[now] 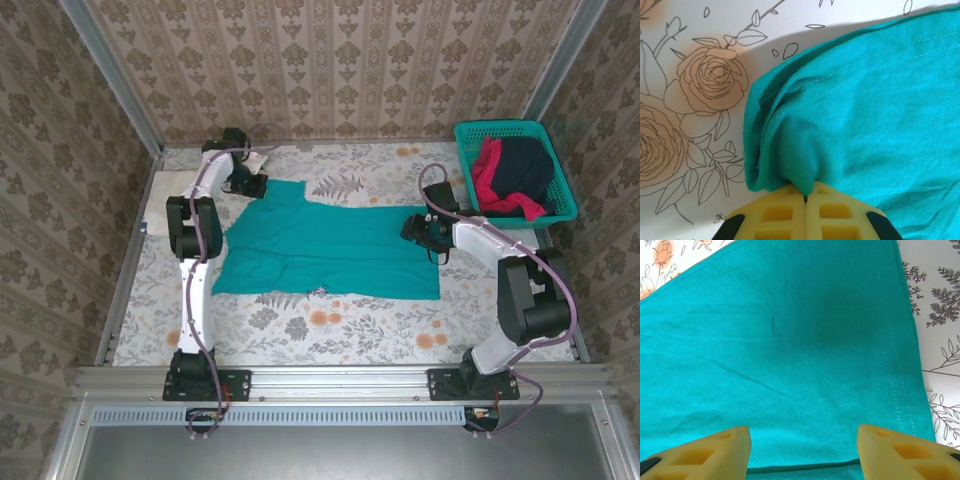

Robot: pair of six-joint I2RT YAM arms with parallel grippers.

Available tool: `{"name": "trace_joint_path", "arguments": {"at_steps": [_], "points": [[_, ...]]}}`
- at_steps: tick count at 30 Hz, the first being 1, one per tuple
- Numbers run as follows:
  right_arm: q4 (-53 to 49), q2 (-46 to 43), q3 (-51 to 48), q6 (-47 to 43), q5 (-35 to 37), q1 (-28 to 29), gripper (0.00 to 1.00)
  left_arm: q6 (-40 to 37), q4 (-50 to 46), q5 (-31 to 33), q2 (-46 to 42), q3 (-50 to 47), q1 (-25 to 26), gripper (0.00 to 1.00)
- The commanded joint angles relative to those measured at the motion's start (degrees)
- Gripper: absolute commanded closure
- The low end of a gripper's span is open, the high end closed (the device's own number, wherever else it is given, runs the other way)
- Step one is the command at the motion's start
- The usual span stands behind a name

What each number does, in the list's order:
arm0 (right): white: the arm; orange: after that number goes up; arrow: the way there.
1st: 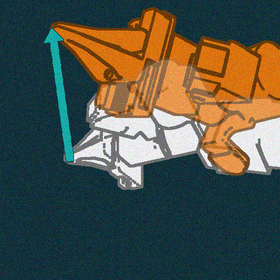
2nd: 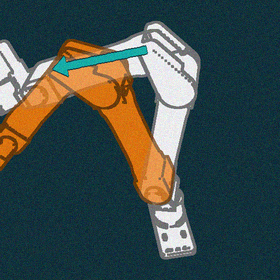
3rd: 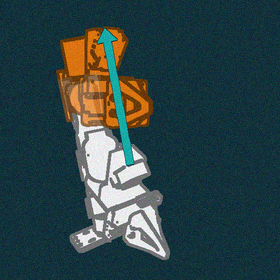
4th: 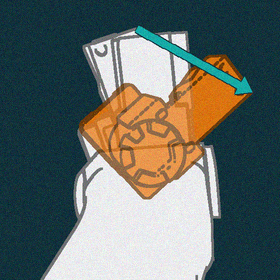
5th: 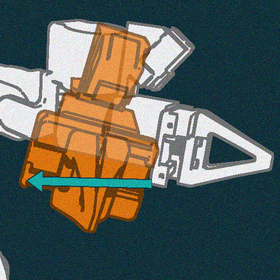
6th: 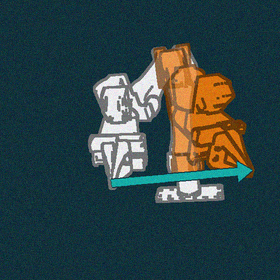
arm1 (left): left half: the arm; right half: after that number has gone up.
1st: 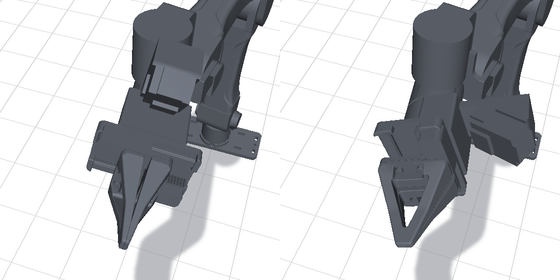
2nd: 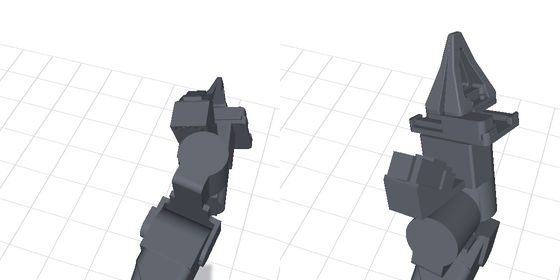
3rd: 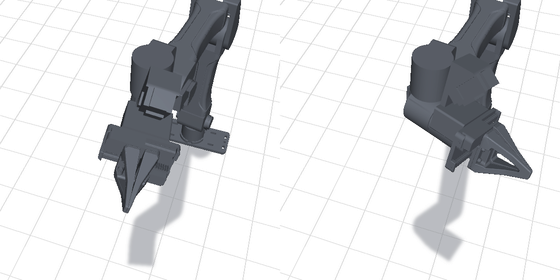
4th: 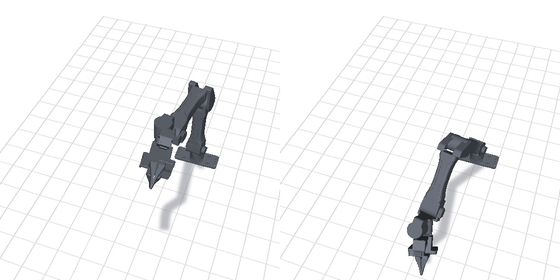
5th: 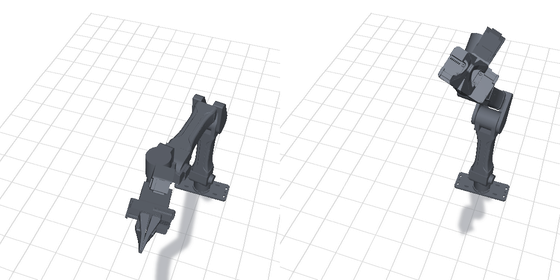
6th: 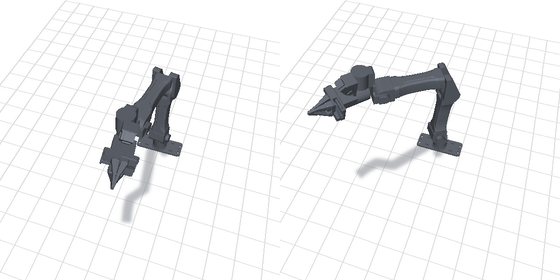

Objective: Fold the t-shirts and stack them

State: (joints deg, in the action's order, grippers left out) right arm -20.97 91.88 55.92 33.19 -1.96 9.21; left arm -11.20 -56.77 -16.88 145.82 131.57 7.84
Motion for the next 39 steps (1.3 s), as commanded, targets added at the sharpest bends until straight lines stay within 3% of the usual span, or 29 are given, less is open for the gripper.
{"name": "trace_joint_path", "arguments": {"at_steps": [1,10,24,39], "points": [[-1.2,-1.5,0.6,0.3,1.1,-0.6,0.41,-0.4,-1.2,0.2,-4.2,-4.2,0.0,1.00],[-3.2,1.7,5.2,1.8,4.5,-3.6,0.42,1.5,8.3,-3.2,-14.7,-14.3,-0.1,1.00],[-14.4,26.2,32.3,3.5,13.3,-6.4,0.56,3.3,11.5,-3.9,-16.6,-17.5,-1.3,1.00],[-18.9,35.9,43.0,2.7,11.8,-6.1,0.67,3.5,12.5,-5.4,-17.4,-19.5,-2.1,1.00]]}}
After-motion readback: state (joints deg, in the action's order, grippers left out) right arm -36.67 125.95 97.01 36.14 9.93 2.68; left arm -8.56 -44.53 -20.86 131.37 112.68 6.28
